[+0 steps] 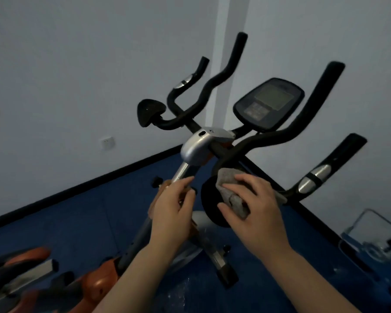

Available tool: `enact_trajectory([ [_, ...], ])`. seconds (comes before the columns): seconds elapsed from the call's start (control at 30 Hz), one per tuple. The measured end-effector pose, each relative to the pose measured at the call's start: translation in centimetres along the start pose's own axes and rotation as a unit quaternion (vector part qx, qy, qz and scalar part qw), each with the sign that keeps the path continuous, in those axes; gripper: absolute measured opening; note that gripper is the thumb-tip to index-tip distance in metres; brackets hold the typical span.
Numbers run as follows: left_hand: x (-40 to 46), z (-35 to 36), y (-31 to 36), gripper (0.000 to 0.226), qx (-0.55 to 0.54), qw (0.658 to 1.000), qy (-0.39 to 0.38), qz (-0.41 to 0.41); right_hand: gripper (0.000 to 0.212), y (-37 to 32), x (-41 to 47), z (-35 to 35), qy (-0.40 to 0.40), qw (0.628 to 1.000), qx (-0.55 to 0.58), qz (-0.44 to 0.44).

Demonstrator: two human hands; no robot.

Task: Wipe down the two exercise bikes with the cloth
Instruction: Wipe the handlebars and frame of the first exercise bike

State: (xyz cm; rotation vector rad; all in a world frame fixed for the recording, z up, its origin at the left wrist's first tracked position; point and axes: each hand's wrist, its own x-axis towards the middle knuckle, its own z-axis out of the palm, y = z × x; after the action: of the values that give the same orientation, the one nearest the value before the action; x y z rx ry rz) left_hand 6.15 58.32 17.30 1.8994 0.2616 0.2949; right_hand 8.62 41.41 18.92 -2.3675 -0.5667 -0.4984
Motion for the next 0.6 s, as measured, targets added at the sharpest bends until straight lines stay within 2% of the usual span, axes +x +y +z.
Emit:
enact_trajectory([
  [0.2, 1.1, -0.6, 1.6, 0.036, 0.009, 0.989, -0.128, 0.067, 0.032, -1.8, -0.2, 0.0, -0.043, 0.984, -0.172, 0.007],
  [0.33, 0.6, -0.7, 1.6, 0.04, 0.007, 0.985, -0.152, 0.087, 0.033, -3.1, -1.2, 0.4, -0.037, 0.965, -0.258, -0.02],
  [0.53, 1.6, -1.5, 0.5, 0.039, -0.055, 0.971, -0.207, 0.102, 0.03, -3.4, -3.7, 0.6, -0.036, 0.972, -0.228, -0.03],
  [0.6, 1.9, -1.9, 0.3, 0.037, -0.07, 0.969, -0.215, 0.101, 0.022, -3.8, -3.0, 0.0, -0.05, 0.984, -0.171, 0.006],
])
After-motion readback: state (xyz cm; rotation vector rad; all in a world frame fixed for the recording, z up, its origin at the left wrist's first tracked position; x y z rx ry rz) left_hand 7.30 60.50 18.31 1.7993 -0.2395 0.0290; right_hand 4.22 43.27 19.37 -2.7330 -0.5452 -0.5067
